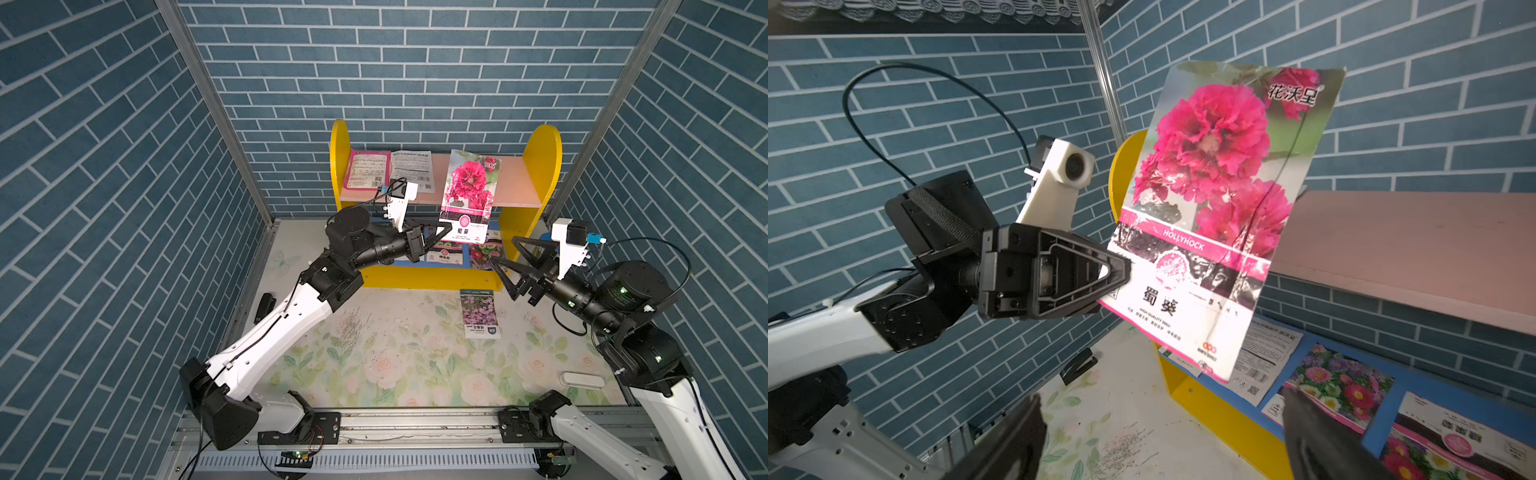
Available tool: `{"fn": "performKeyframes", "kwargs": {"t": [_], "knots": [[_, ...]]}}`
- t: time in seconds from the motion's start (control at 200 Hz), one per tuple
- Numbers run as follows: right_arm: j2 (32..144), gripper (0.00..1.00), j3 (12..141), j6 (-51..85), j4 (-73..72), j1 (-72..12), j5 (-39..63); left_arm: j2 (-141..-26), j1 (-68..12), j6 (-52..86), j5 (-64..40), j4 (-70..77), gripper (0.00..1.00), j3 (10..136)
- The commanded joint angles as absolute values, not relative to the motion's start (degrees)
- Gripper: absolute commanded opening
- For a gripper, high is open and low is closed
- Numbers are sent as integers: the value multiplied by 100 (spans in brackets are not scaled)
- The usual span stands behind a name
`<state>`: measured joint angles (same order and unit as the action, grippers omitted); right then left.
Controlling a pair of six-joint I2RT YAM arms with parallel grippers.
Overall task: Take the seed bag off the shelf
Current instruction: Pick up the seed packet from the shelf.
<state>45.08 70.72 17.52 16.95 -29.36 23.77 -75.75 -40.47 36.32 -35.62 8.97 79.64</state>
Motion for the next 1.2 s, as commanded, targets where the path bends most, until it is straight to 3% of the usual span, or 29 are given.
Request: {"fn": "performKeyframes", "kwargs": {"t": [0.0, 0.28, 0.42, 0.775, 0.94, 1.195], "knots": [[4691, 89, 7125, 2024, 914, -2962, 3022, -7258, -4035, 3422, -4031, 1361, 0, 7543], [5107, 78, 7172, 2413, 68, -2921, 3767, -6618, -4044, 3428, -4300, 1793, 0, 6873], [5186, 67, 7137, 2530, -110, -2893, 3923, -6463, -4043, 3417, -4324, 1854, 0, 6746], [5181, 66, 7110, 2496, 22, -2797, 3807, -6350, -4060, 3313, -4411, 1825, 0, 6661], [5278, 47, 7162, 2704, -327, -2777, 4244, -6359, -4086, 3280, -4427, 1819, 0, 6627], [5309, 5, 7141, 2701, -351, -2769, 4265, -6359, -4087, 3139, -4320, 1621, 0, 6644]]}}
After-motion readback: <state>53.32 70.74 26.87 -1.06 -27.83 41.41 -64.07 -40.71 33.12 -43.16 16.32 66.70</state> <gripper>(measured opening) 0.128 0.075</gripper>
